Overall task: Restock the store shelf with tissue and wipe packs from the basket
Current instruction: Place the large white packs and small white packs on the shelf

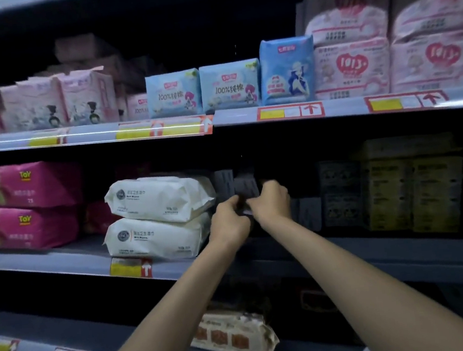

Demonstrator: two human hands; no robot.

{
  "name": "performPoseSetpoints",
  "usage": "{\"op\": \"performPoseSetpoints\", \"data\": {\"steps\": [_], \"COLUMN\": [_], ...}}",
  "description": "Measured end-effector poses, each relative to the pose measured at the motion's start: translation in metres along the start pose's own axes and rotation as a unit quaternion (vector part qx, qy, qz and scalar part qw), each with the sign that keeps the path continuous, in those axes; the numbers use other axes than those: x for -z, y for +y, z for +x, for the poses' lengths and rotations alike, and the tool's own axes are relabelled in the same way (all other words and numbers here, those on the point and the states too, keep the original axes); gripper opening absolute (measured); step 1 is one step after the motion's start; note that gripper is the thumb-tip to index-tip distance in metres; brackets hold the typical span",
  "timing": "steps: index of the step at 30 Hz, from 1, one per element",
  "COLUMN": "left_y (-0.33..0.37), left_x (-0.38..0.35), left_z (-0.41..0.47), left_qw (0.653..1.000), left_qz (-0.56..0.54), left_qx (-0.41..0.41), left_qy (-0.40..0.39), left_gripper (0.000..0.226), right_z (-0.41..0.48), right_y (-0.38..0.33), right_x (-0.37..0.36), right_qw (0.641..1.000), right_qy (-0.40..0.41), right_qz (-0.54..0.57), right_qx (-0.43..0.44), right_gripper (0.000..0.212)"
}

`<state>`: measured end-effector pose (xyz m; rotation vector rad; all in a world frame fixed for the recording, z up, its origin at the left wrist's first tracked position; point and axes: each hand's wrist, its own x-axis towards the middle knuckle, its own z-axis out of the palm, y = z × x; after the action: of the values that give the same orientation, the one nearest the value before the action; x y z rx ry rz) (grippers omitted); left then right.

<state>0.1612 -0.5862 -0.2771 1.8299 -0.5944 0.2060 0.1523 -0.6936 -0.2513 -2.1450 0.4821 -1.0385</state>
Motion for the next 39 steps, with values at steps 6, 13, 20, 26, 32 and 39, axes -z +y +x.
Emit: {"op": "performPoseSetpoints", "data": {"steps": [6, 13, 20, 26, 32, 39], "left_y": [0.005, 0.014, 0.027, 0.024, 0.006, -0.027], "left_x": [0.005, 0.008, 0.016, 0.019, 0.005, -0.029], "left_z": [-0.007, -0.026, -0.061, -0.101, -0.14, -0.188], "left_qw": [1.0, 0.999, 0.973, 0.871, 0.833, 0.835], "left_qz": [-0.006, 0.01, 0.221, 0.457, 0.516, 0.5], "left_qx": [0.019, 0.034, -0.06, -0.17, -0.182, -0.206], "left_qy": [-0.02, -0.036, -0.026, -0.052, -0.082, -0.107], "left_gripper": [0.074, 0.072, 0.075, 0.084, 0.093, 0.096], "right_z": [-0.012, -0.027, -0.051, -0.078, -0.117, -0.177], "right_y": [0.004, 0.005, 0.018, 0.047, 0.077, 0.13], "right_x": [0.018, 0.046, 0.088, 0.13, 0.177, 0.207], "right_qw": [0.998, 0.993, 0.982, 0.936, 0.895, 0.884], "right_qy": [-0.065, -0.116, -0.147, -0.19, -0.232, -0.258], "right_qz": [-0.01, -0.012, -0.1, -0.269, -0.358, -0.365], "right_qx": [-0.001, -0.003, 0.062, 0.122, 0.129, 0.137], "right_gripper": [0.046, 0.082, 0.08, 0.099, 0.111, 0.111]}}
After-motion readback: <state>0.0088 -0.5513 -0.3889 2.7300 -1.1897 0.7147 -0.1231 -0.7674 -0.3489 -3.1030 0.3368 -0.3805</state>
